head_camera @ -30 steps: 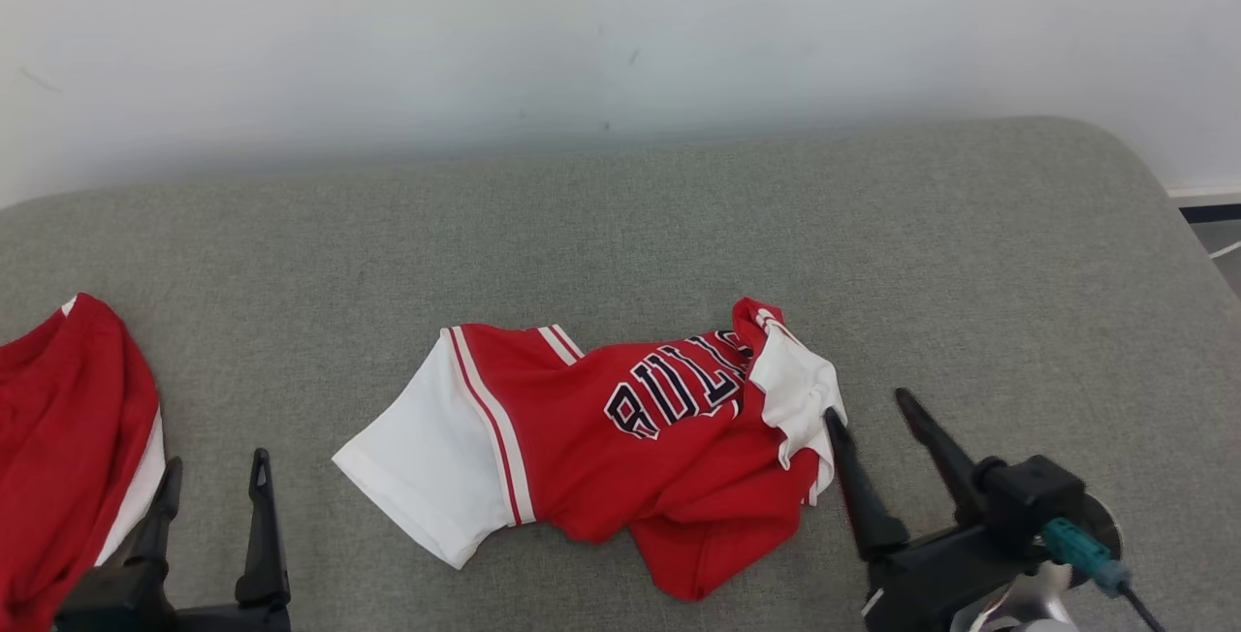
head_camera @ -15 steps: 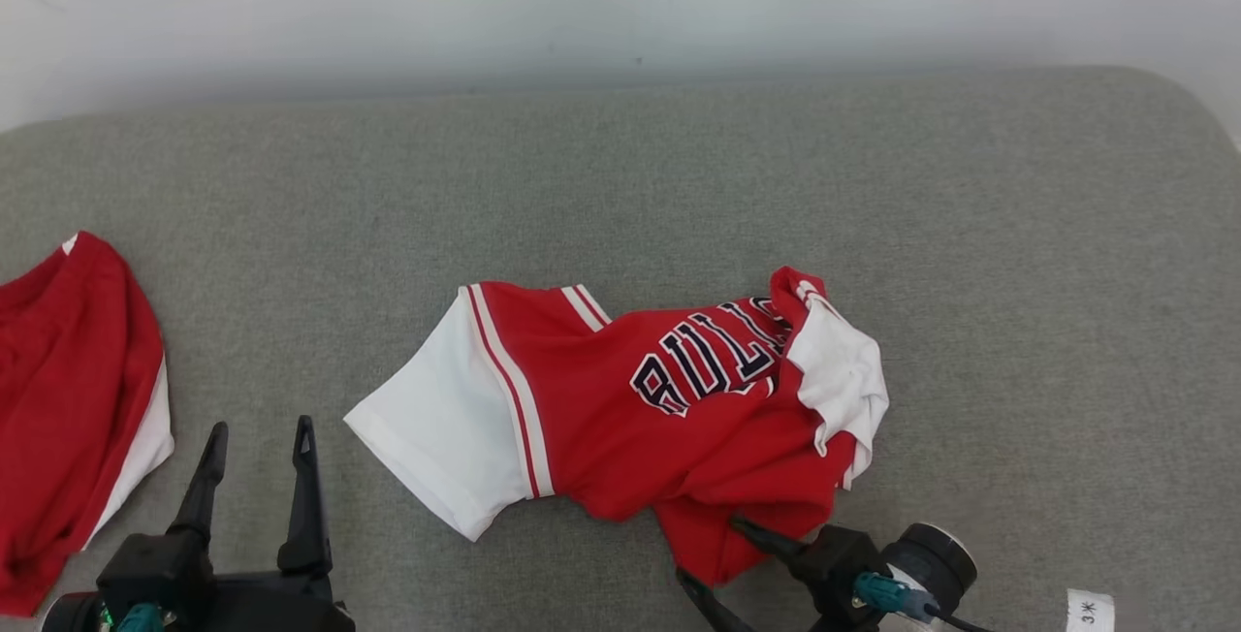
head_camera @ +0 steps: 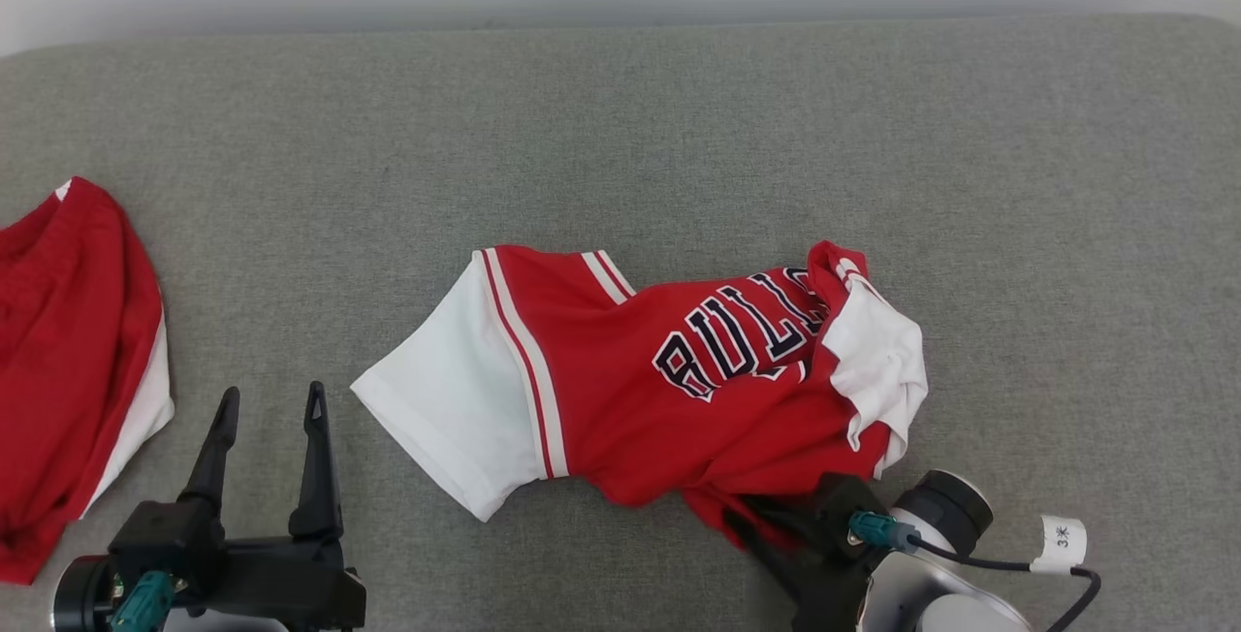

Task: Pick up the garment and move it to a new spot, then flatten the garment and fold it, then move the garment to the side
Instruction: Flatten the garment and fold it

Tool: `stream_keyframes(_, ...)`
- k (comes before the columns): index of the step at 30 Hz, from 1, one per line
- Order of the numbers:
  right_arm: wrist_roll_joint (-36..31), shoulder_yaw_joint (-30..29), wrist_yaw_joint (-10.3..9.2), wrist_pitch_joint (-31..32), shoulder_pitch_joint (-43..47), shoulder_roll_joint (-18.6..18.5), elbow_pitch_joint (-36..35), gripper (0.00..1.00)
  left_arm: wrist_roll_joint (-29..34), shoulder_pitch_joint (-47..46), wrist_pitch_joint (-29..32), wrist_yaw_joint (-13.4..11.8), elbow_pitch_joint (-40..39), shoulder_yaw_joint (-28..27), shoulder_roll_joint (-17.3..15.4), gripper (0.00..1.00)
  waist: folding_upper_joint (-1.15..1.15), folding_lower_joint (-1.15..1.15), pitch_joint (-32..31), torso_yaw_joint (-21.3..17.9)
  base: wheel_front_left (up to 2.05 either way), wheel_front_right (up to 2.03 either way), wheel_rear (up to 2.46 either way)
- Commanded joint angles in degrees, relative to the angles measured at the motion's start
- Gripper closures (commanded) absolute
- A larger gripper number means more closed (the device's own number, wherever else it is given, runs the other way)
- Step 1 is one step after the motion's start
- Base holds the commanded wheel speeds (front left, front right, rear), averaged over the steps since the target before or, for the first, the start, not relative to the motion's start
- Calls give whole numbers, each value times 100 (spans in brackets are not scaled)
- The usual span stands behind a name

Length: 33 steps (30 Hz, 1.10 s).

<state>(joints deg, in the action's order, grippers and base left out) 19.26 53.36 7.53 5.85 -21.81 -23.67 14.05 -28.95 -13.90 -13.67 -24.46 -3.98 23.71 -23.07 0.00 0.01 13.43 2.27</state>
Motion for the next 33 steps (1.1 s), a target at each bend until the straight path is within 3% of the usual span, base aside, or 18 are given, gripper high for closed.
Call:
stream_keyframes(1, 53, 58, -7, 86, -13, -76, 80, 100, 31, -32, -42, -9, 34, -34, -8, 0, 0, -1, 8, -47, 0, 0, 0)
stream_keyframes(6, 168, -51, -7, -13, -155, -194, -294, 100, 19, 14, -63, -33, 57, -108, -26, 0, 0, -1, -19, -185, 0, 0, 0)
stream_keyframes(15, 563, 201, -6, 504, -362, -717, -1946, 100, 51, 113, -32, -149, -103, -233, -153, 0, 0, -1, -50, -510, 0, 0, 0)
stream_keyframes(20, 818, 6, -7, 752, -457, -932, -2793, 100, 20, 184, -14, -193, -156, -275, -206, 0, 0, -1, -99, -617, 0, 0, 0)
stream_keyframes(25, 815, -672, -7, 742, -326, -929, -3119, 100, -7, 234, 7, -216, -183, -272, -227, 0, 0, -1, -172, -651, 0, 0, 0)
stream_keyframes(33, 775, -2446, -7, 309, 254, -556, -2589, 100, 2, 170, 59, -190, -201, -185, -228, 0, 0, -1, -220, -580, 0, 0, 0)
